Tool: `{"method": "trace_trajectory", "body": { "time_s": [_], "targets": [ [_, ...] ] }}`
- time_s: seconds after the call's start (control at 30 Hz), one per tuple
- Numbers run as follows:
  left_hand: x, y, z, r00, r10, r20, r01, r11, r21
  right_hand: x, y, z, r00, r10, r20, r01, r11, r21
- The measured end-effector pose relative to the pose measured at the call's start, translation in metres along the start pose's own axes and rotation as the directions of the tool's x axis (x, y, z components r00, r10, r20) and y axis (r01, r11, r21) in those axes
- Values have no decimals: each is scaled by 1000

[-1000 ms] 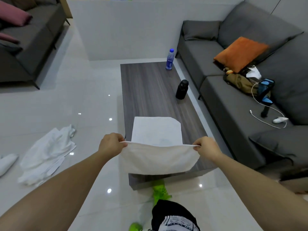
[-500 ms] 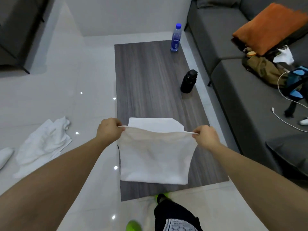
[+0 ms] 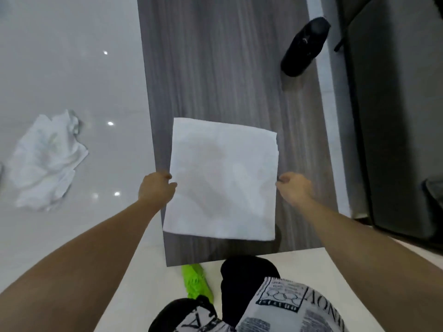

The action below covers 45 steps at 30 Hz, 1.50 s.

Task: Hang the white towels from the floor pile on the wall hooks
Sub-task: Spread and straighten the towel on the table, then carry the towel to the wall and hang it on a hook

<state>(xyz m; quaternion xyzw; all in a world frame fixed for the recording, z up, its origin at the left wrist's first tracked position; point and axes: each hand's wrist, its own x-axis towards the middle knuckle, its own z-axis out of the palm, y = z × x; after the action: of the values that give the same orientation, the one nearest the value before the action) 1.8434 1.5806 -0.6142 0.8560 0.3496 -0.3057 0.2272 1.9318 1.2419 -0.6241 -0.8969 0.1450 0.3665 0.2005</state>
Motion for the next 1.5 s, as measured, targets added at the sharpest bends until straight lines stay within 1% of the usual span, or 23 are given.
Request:
{"method": "trace_trajectory", "body": {
  "time_s": [0.1, 0.17, 0.2, 0.27, 0.33, 0.43, 0.53, 0.6, 0.67, 0.73, 0.8, 0.93, 1.0, 1.1, 1.17, 1.23, 1.37, 1.43, 1.5],
  "targets": [
    [-4, -36, 45, 992, -98, 83, 100, 995, -17, 0, 36, 41, 986, 135, 98, -134, 991, -24],
    [-8, -55, 66, 986, -126, 110, 131, 991, -37, -6, 56, 60, 967, 198, 161, -195, 980, -38],
    [-9, -66, 77, 981, -143, 128, 149, 988, -39, -10, 65, 72, 956, 228, 185, -228, 973, -17],
    [-12, -84, 94, 973, -175, 153, 184, 982, -49, -20, 82, 96, 943, 260, 209, -289, 950, 120],
    [-16, -98, 108, 964, -210, 165, 223, 973, -67, -32, 94, 116, 934, 279, 223, -336, 898, 284],
    [-20, -109, 123, 947, -272, 172, 302, 937, -178, -47, 103, 136, 929, 305, 208, -368, 811, 454],
    [-24, -119, 133, 922, -317, 221, 378, 858, -347, -62, 105, 151, 913, 340, 227, -407, 709, 576],
    [-30, -124, 134, 893, -337, 298, 446, 745, -495, -74, 106, 156, 909, 363, 206, -409, 678, 611],
    [-39, -129, 129, 878, -321, 355, 476, 654, -588, -89, 104, 159, 897, 398, 192, -422, 645, 638],
    [-49, -131, 117, 908, -269, 322, 419, 629, -655, -109, 99, 156, 890, 407, 207, -428, 586, 688],
    [-63, -129, 98, 945, -220, 241, 326, 627, -708, -132, 90, 149, 905, 376, 199, -390, 549, 739],
    [-98, -116, 45, 988, -121, 99, 153, 617, -772, -184, 61, 117, 946, 311, 86, -239, 496, 835],
    [-116, -106, 11, 996, -80, 36, 77, 599, -797, -212, 45, 92, 963, 269, 12, -141, 464, 875],
    [-145, -85, -50, 999, -32, -44, -19, 556, -831, -248, 20, 42, 971, 217, -97, 5, 386, 923],
    [-166, -70, -94, 992, -12, -124, -97, 558, -824, -270, 3, 2, 970, 186, -155, 84, 344, 935],
    [-187, -56, -137, 982, 7, -190, -161, 560, -813, -288, -13, -37, 965, 129, -229, 170, 360, 917],
    [-228, -29, -212, 966, 61, -252, -244, 543, -803, -312, -43, -112, 933, 23, -359, 306, 475, 825],
    [-244, -17, -242, 951, 89, -297, -299, 523, -798, -318, -57, -147, 914, -33, -405, 365, 506, 781],
    [-258, -9, -268, 927, 87, -364, -355, 512, -782, -322, -70, -178, 896, -99, -433, 414, 543, 731]
  ]
}}
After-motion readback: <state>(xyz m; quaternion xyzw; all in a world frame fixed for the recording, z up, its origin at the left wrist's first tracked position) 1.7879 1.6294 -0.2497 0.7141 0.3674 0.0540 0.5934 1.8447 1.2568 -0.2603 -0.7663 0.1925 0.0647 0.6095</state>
